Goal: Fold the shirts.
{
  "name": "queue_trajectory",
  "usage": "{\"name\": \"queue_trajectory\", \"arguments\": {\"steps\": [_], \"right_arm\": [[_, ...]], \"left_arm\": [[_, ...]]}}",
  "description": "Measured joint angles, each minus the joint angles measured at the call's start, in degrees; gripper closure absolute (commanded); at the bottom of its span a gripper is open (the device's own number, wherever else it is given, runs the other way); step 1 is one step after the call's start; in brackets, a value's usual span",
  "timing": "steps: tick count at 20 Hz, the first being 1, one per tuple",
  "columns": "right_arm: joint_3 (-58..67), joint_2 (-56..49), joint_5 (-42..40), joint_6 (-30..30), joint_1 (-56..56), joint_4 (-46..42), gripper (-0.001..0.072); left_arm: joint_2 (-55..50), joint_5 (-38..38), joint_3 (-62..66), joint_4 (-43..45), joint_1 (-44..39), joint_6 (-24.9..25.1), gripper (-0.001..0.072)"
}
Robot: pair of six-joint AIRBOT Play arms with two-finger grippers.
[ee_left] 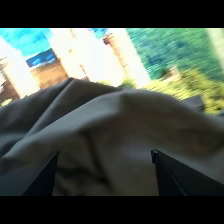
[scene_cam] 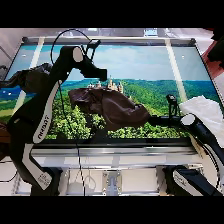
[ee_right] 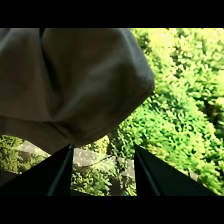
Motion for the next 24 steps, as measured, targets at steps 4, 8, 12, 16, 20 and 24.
{"name": "queue_trajectory", "arguments": {"steps": [4, 8, 12, 16, 20, 24], "right_arm": [[-1.20, -1.16, -5.35, 0.02, 0.02, 1.07, 0.0261], [-1.53, -5.75, -8.81, -0.83, 0.00, 5.60, 0.0261], [-1.57, -10.45, -10.34, -8.39, 0.02, 17.59, 0.0271], [-1.62, -12.24, -11.93, -17.59, 0.00, 30.03, 0.0500], [-1.60, -12.74, -13.05, -21.27, 0.02, 34.91, 0.0684], [1.03, -12.79, -10.99, -24.72, 0.00, 36.68, 0.0684]], "left_arm": [[0.04, -2.12, -1.62, 3.21, 3.04, -0.04, 0.0028], [0.07, -2.84, -2.05, 7.56, 4.39, -0.07, 0.0028], [0.07, -3.06, -2.19, 10.84, 4.96, -0.07, 0.0028], [0.07, -3.10, -2.19, 12.07, 5.20, -0.04, 0.0028], [0.07, -3.13, -2.19, 12.74, 5.27, -0.02, 0.0048], [0.07, -3.13, -2.19, 17.31, 5.81, -1.42, 0.0048]]}}
